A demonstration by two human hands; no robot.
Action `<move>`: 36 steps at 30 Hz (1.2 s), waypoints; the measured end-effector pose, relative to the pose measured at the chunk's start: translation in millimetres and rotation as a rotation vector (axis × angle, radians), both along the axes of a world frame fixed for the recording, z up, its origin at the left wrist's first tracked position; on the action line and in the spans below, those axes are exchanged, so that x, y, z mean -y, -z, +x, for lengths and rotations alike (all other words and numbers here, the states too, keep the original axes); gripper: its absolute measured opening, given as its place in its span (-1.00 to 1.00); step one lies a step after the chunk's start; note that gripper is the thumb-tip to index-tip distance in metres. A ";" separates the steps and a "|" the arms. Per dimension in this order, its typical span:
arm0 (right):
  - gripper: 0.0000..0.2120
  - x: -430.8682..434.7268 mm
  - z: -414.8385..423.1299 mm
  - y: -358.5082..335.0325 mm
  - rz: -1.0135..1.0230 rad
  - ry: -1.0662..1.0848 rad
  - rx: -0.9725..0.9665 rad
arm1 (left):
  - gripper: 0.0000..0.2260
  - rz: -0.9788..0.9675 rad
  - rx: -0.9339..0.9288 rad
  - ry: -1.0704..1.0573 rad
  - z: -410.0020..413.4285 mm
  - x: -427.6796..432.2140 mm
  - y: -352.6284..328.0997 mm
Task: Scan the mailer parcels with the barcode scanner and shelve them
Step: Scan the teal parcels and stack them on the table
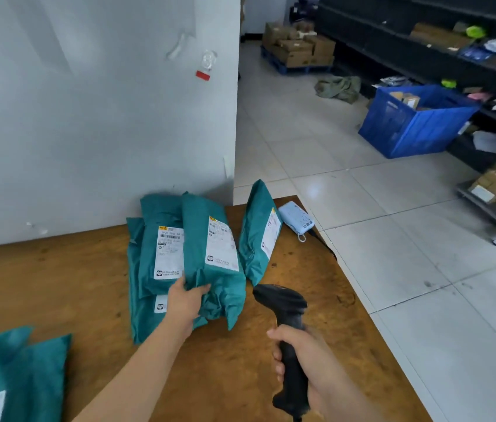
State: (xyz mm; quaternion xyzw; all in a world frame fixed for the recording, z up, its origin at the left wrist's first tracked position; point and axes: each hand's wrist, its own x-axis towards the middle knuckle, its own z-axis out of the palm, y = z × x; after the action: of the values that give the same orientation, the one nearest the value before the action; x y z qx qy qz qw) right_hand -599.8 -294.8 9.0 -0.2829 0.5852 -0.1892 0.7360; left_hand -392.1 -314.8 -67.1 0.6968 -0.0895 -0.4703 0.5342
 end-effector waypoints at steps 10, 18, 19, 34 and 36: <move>-0.85 -64.1 59.8 -1.2 0.006 -0.217 0.058 | -0.60 -0.038 -0.280 -0.107 13.8 -195.7 61.7; -0.81 -135.2 86.7 17.1 0.037 -0.248 0.022 | -0.48 0.069 -0.117 0.066 9.9 -261.5 68.8; -0.81 -143.7 88.7 19.0 0.044 -0.239 0.019 | -0.48 0.087 -0.094 0.094 10.8 -269.8 70.4; -0.90 -194.8 81.6 17.2 -0.080 0.000 0.001 | -0.31 0.083 -0.142 0.194 25.8 -247.0 29.3; -0.90 -190.3 77.7 13.4 -0.083 -0.004 0.001 | -0.39 0.100 -0.106 0.155 28.8 -241.0 28.7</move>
State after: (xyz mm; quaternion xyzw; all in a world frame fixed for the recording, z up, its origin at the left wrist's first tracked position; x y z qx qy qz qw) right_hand -522.0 -104.6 -4.5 -0.3144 0.5758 -0.2121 0.7243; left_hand -363.3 -73.8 -95.8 0.6876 -0.0911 -0.5503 0.4648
